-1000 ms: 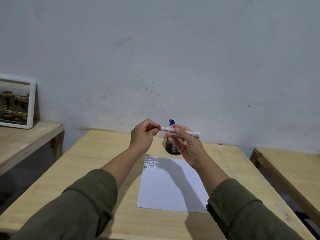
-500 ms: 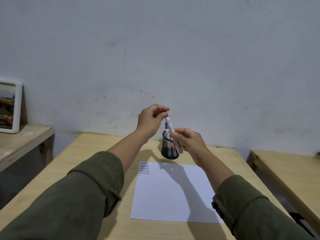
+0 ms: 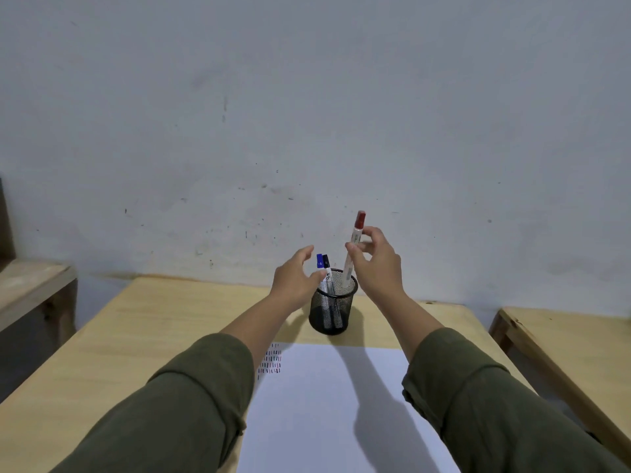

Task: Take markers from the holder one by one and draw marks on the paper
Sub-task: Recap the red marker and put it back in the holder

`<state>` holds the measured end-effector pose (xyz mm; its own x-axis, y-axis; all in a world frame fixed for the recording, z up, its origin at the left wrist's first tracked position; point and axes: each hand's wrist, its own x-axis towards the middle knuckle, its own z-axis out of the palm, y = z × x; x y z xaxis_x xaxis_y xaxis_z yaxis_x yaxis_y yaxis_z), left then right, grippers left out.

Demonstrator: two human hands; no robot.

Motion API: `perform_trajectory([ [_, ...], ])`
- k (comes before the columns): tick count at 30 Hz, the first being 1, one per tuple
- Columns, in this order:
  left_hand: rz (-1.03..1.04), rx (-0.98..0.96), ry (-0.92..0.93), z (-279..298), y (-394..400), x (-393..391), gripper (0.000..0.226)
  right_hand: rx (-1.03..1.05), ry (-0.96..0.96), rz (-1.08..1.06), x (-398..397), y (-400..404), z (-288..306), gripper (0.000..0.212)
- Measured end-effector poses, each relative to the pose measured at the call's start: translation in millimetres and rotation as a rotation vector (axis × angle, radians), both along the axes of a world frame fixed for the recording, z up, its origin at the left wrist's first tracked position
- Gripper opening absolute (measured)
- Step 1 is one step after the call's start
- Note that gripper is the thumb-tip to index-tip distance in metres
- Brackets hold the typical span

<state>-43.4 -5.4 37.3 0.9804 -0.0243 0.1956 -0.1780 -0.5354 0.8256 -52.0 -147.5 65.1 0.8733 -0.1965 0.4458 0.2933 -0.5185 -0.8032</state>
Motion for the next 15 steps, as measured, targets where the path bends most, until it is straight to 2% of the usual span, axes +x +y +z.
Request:
perform_trajectory([
  [3,-0.034,0.072,0.046,-10,-2,5,0.063,-0.099,0.005,-0.015,9,1,-9,0.06],
  [5,-0.044,0.1,0.069,-16,-3,7,0.065,-0.177,-0.005,-0.04,14,2,-16,0.068],
  [15,-0.049,0.087,0.099,-28,-4,13,0.062,-0.413,0.103,-0.063,38,5,-52,0.065],
])
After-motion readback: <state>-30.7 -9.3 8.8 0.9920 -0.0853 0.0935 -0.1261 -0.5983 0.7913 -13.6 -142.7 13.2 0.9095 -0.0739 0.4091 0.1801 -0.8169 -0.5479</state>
